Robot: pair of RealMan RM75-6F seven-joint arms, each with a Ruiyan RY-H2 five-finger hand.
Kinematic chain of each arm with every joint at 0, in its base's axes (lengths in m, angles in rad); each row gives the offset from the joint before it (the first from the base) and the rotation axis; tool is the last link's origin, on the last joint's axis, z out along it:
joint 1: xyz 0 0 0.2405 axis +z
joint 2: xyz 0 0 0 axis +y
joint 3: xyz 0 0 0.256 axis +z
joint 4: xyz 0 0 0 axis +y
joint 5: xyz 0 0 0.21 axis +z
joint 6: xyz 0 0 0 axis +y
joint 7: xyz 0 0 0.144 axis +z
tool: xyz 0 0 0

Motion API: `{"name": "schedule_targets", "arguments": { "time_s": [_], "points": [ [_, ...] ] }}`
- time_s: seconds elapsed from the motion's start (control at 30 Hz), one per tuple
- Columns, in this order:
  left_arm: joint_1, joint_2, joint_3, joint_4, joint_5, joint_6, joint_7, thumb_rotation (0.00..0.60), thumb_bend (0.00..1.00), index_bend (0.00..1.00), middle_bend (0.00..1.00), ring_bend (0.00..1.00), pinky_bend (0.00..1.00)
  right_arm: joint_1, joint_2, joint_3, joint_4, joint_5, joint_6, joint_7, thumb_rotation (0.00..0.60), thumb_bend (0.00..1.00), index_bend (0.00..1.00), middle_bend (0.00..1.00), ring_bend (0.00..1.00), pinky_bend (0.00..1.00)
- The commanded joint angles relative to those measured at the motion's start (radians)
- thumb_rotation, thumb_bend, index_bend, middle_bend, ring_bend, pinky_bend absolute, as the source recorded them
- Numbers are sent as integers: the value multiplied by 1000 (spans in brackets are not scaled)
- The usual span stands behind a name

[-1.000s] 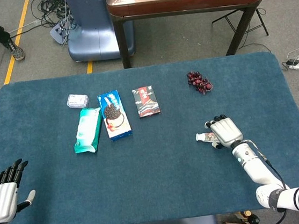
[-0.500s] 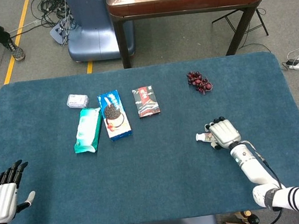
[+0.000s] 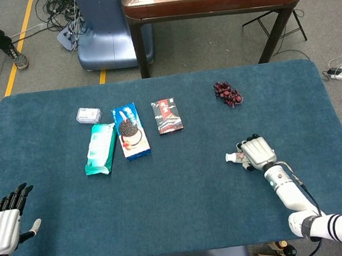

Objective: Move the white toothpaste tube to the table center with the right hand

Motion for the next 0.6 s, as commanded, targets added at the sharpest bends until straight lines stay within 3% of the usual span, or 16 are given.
{"name": "schedule_targets", "arguments": {
  "time_s": [0.03, 0.43, 0.6],
  "points": [
    [-1, 1, 1, -1, -2, -4, -2, 600, 242, 118, 82, 131, 128, 0, -1, -3, 2, 3, -1, -1, 600, 355, 411, 412, 278, 200],
    [-1, 2, 3, 1, -4, -12, -12, 600, 242, 118, 82, 131, 128, 5, -24, -7, 27, 18, -8, -2, 600, 343, 468, 449, 317, 212],
    [1, 3, 3, 2, -3, -12, -17, 600, 241, 118, 82, 131, 128, 12, -23, -7, 27, 20, -15, -8, 600, 446, 526, 495, 357, 218]
  ]
}}
